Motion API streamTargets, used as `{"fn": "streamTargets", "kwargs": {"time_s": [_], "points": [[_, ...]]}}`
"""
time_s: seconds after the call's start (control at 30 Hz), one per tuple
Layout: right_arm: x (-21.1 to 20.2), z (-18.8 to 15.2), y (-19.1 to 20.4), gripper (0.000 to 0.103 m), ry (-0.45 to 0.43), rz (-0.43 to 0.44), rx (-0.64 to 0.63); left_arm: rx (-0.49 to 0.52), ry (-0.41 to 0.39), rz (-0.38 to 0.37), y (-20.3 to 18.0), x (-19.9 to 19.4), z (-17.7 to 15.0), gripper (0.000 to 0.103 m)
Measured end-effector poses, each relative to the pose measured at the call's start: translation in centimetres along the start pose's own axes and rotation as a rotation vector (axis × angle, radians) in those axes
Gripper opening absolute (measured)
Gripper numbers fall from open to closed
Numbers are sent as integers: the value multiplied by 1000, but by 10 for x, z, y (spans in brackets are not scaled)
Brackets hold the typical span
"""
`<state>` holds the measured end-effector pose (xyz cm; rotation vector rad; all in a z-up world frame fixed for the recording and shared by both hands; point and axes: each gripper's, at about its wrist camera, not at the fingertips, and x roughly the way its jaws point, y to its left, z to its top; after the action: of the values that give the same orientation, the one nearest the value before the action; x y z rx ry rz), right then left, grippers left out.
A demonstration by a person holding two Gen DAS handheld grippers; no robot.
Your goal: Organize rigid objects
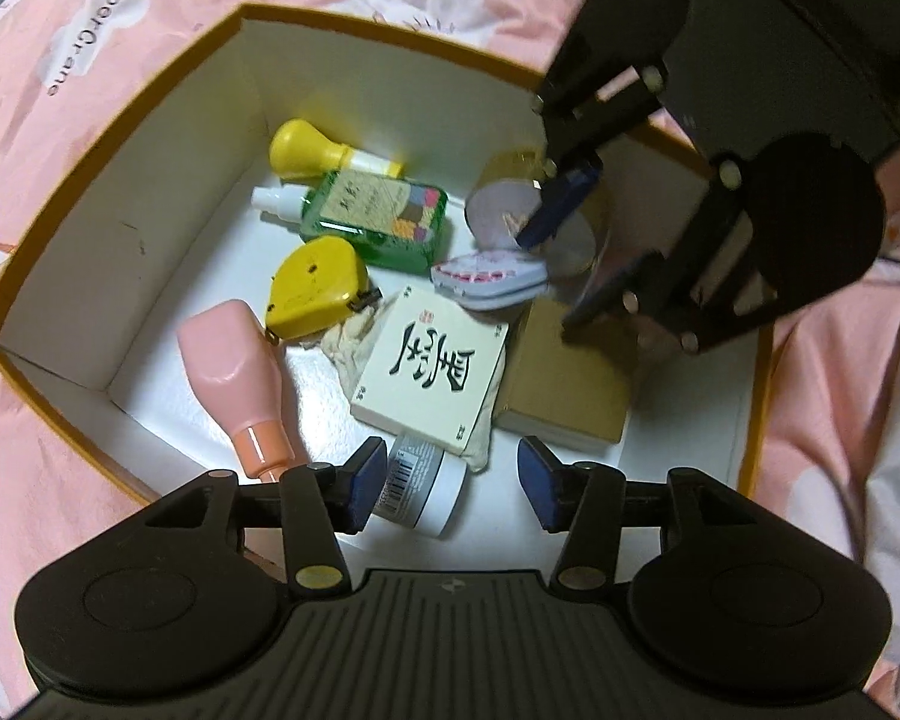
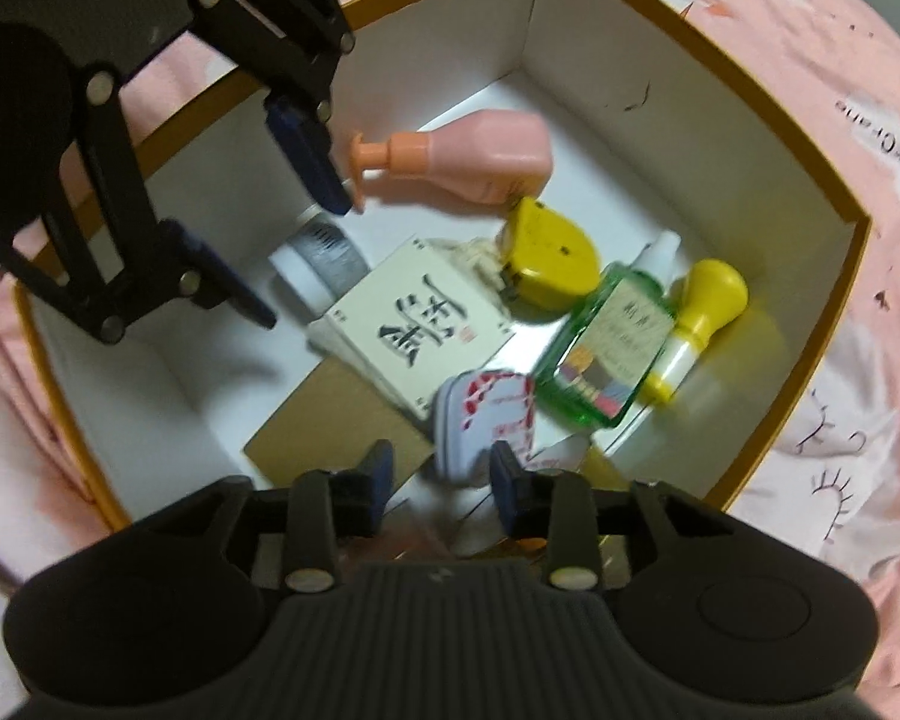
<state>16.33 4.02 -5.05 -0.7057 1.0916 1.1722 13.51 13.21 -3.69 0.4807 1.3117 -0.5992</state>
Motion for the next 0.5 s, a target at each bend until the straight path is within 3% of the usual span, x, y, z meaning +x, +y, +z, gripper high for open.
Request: {"fn": "streamTargets", "kwargs": {"time_s": [0.23,0.33,0.5], "points": [[-18,-4,-3,48,-28,-5,61,-75,-89,-4,7,-21,-3,60],[-31,-6,-8,62,-58,-26,116,-100,-117,3,5,-31,-2,60],[-61,-11,-10,70,-134,-80,181,-105,-189,43,-7,-53,1,60]]}}
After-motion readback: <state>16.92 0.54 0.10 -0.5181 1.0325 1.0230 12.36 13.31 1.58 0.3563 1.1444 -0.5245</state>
